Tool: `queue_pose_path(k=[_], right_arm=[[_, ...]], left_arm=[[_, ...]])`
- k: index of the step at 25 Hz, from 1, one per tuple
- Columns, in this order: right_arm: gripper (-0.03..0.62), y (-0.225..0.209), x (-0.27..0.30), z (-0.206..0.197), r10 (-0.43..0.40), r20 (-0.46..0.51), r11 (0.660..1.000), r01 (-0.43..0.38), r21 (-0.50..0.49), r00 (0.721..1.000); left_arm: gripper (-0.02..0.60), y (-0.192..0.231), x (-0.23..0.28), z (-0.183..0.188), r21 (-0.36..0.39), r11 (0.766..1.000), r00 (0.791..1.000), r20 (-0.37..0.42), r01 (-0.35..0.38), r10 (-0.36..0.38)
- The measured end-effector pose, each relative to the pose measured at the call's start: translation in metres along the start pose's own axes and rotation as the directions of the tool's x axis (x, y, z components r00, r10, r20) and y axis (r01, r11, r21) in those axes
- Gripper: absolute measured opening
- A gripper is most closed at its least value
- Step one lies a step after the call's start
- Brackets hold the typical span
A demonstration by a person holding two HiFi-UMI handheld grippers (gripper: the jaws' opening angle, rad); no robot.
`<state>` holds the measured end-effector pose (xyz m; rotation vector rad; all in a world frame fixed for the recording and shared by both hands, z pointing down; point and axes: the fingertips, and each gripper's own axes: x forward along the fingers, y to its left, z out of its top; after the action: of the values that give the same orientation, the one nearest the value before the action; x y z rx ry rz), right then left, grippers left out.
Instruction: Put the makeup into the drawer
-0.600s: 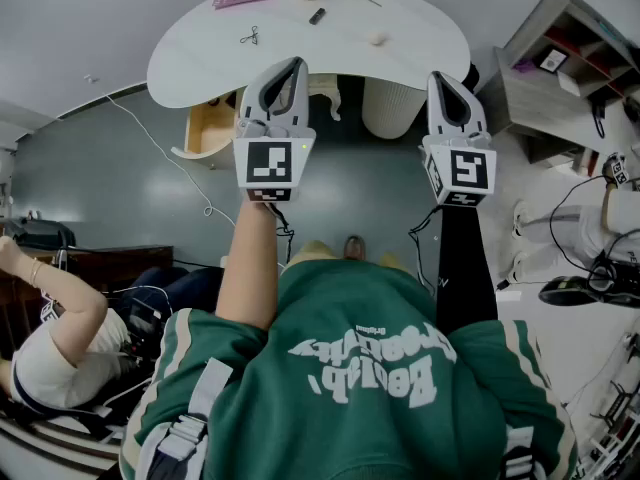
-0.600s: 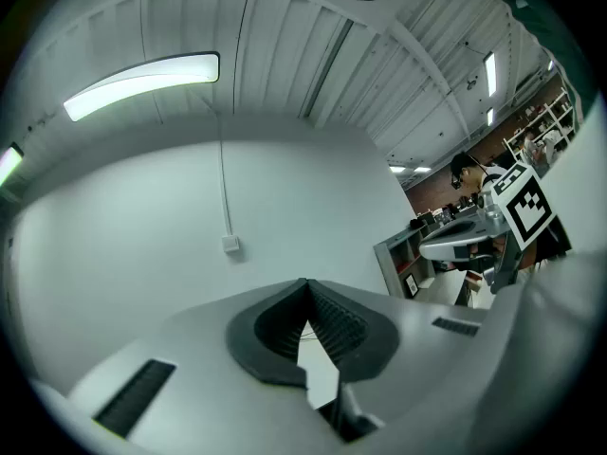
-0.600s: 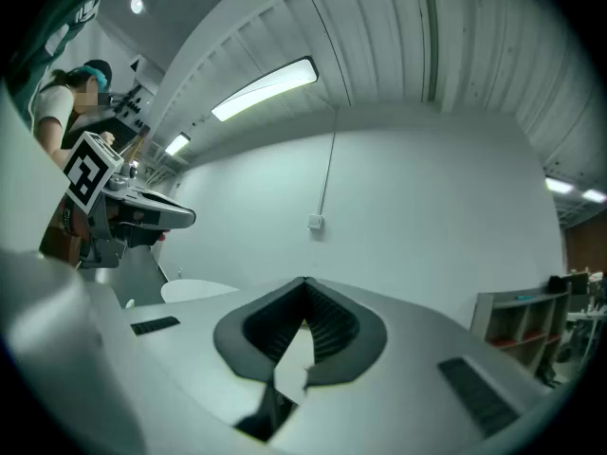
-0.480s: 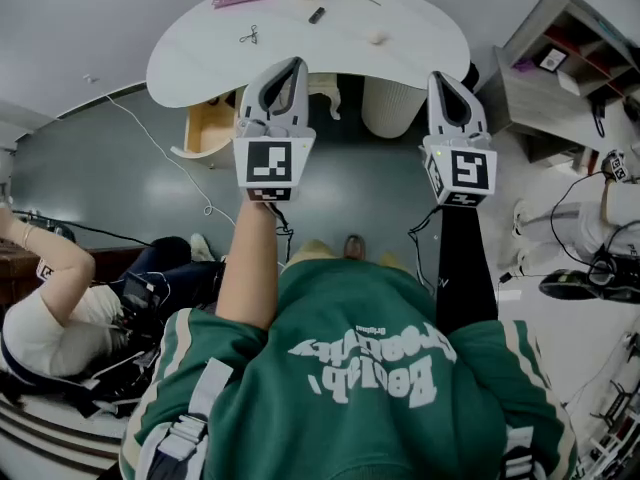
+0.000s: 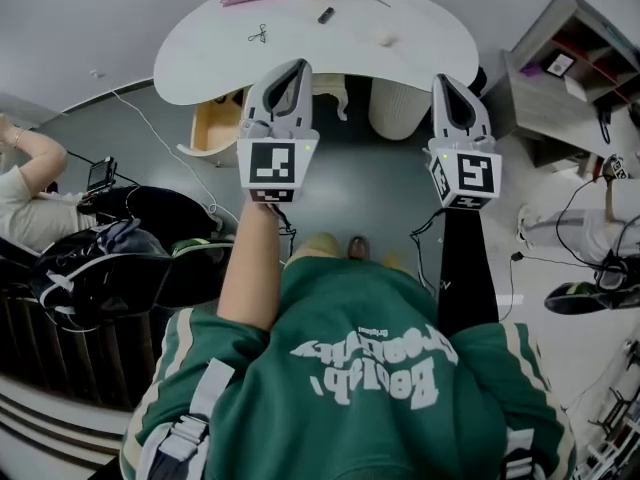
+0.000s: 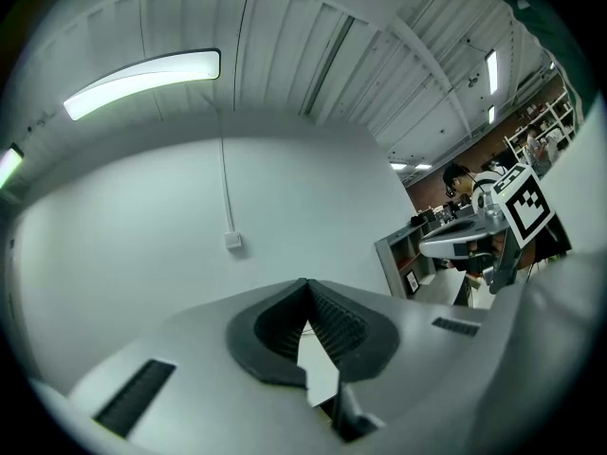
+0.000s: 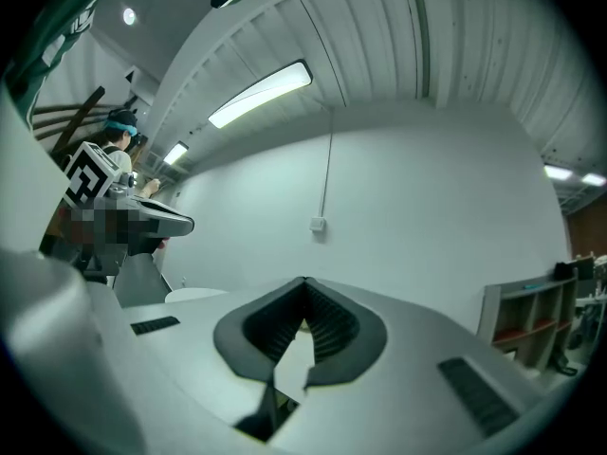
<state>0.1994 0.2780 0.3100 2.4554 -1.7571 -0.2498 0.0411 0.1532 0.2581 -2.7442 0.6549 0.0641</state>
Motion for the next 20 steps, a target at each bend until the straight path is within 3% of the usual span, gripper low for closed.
queue_pose_path(k=[7, 13, 20], right_arm=[[0.009, 0.002, 0.042, -0.002, -0.004, 0.013, 1.0, 0.003, 0.012, 1.0], [0.009, 0.01, 0.028, -0.009, 0.026, 0.025, 1.0, -0.026, 0.017, 0.999], [0.009, 0.01, 0.137, -0.018, 0.039, 0.009, 0.999, -0.039, 0.021, 0.999]], left_arm=[[0.015, 0.025, 0.026, -0.011, 0.008, 1.0, 1.0, 0.005, 0.008, -0.008], [0.015, 0.016, 0.006, -0.014, 0.015, 1.0, 1.0, 0.006, -0.019, 0.019], [0.015, 0.09, 0.087, -0.046, 0.01, 1.0, 1.0, 0.013, -0.004, 0.003]])
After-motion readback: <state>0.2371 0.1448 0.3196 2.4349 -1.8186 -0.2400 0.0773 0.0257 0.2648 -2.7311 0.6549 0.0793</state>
